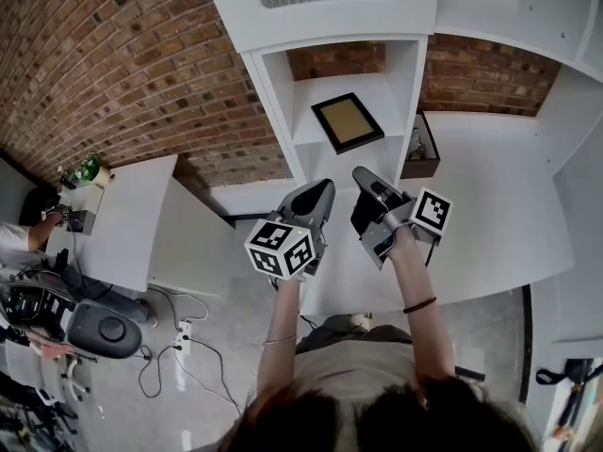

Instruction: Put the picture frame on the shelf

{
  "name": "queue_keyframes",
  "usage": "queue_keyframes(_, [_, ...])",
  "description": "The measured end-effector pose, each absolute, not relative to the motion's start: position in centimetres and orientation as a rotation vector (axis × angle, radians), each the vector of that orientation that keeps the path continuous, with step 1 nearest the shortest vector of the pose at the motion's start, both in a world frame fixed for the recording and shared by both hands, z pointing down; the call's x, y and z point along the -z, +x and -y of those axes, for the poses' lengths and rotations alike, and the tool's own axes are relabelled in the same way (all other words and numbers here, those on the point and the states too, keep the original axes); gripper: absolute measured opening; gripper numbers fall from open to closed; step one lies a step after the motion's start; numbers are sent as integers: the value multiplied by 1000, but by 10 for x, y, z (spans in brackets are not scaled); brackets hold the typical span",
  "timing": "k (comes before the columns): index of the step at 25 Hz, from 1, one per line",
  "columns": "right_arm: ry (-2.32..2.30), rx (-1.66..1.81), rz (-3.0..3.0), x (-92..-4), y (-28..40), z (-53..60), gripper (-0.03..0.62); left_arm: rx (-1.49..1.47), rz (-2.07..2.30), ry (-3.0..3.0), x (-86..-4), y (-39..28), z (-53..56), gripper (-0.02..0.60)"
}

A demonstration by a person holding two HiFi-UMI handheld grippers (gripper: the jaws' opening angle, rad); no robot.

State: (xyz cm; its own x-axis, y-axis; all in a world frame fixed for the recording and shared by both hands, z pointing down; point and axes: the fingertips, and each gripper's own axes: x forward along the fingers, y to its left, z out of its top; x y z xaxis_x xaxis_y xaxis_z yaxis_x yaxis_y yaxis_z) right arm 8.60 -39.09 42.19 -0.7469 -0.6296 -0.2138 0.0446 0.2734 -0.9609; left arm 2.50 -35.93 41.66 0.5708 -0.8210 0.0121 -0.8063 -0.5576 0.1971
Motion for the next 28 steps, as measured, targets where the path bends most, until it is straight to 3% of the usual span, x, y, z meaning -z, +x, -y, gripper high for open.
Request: queue_keyframes(28, [-397,1454,-2007,-407,89,376,9,138,1375,2644,-412,27,344,11])
